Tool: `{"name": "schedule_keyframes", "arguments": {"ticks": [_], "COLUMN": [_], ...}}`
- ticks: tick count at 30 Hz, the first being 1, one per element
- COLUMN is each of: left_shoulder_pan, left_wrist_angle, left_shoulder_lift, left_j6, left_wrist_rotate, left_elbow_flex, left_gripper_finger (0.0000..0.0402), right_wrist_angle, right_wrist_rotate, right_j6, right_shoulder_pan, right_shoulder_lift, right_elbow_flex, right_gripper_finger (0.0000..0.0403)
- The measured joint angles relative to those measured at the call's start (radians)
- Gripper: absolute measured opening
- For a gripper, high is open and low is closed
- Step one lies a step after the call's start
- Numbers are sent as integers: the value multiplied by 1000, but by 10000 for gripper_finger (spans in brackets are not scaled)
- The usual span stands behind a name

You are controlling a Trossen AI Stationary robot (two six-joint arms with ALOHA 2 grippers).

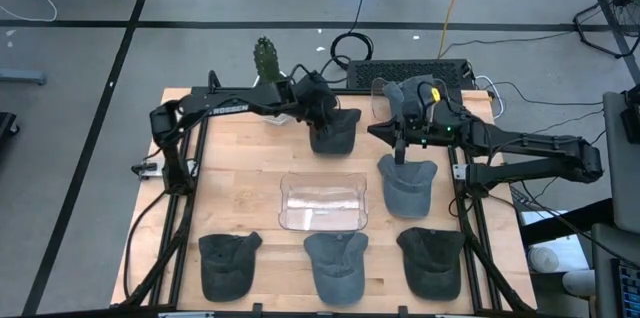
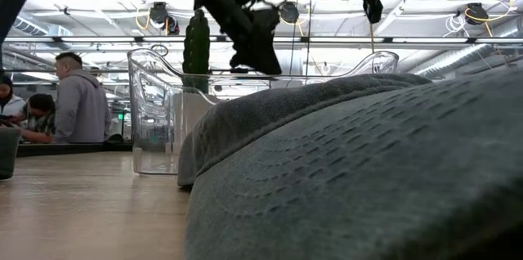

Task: Pick & Place hat
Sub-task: Put the top black cap into the bottom transparent bin

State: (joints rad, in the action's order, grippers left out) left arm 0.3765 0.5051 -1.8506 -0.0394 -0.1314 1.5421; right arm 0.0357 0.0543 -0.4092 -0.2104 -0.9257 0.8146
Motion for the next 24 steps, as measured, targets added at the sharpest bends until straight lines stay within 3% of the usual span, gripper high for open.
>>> {"name": "schedule_keyframes", "arguments": {"ticks": [6,10,20,24], "left_shoulder_pan": [55,62,49,52], "left_wrist_angle": [4,6,-70,-95], "left_shoulder_lift": [-61,-103,-156,-155], "left_j6": [-18,6,134,221], "left_wrist_rotate": [-2,-2,107,54], "left_elbow_flex": [0,0,0,0], "left_gripper_finger": [199,230,237,237], "right_wrist_angle": [2,-6,-5,-10], "right_wrist_rotate": [-2,-21,-82,-83], "right_j6": [-87,-120,-233,-269], "right_shoulder_pan": [0,0,0,0], "right_shoulder_lift": [-8,-11,-10,-10], "right_elbow_flex": [-27,-36,-36,-36], "right_gripper_finger": [34,41,40,40]}}
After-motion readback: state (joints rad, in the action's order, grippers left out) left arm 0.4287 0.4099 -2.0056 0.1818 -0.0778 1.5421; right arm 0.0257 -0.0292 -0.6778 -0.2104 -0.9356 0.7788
